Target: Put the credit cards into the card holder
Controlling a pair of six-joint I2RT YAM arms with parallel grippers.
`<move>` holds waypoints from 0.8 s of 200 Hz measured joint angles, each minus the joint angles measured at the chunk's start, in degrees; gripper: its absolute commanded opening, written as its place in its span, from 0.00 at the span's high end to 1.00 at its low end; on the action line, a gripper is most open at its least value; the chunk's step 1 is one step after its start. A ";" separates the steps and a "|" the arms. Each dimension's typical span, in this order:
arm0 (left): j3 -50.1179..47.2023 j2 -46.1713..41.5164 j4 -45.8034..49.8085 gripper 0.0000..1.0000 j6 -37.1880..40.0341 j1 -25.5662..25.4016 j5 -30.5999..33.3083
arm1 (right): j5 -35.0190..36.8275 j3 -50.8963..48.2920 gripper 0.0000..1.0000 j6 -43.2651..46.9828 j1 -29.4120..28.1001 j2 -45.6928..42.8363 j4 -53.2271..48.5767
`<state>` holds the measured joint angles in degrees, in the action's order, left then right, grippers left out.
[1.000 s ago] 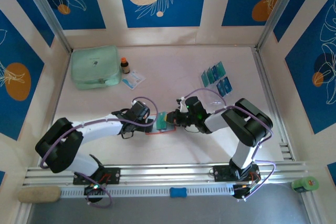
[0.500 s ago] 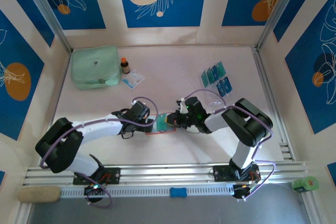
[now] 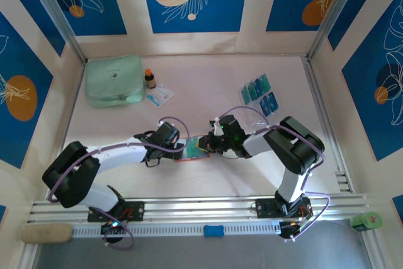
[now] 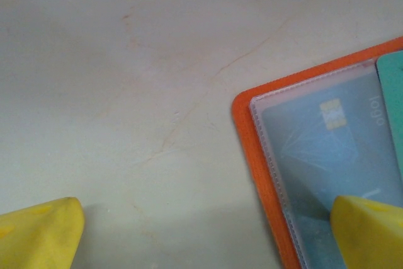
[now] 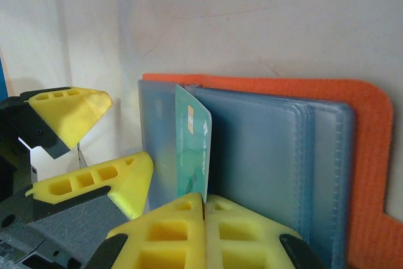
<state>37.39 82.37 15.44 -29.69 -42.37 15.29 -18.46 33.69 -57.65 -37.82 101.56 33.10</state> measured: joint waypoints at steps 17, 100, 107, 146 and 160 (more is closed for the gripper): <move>-0.02 0.00 0.00 0.00 0.00 0.00 0.00 | 0.00 0.04 1.00 0.13 0.00 -0.02 -0.35; -0.28 0.33 -0.92 0.00 0.00 0.00 0.00 | 0.24 1.88 1.00 1.70 0.00 -1.60 -7.28; -0.31 0.33 -0.96 0.00 0.00 0.00 0.00 | 0.24 2.05 1.00 1.73 0.02 -1.60 -7.65; -0.39 0.33 -1.11 0.00 0.00 0.00 0.00 | 0.24 4.02 1.00 2.05 0.00 -1.60 -11.50; -0.39 0.35 -1.16 0.00 0.00 0.00 0.00 | 0.24 4.81 1.00 2.14 0.00 -1.60 -13.14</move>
<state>36.99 82.72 14.28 -29.69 -42.37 15.29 -18.22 38.50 -55.51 -37.82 99.96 19.97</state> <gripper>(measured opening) 0.998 0.060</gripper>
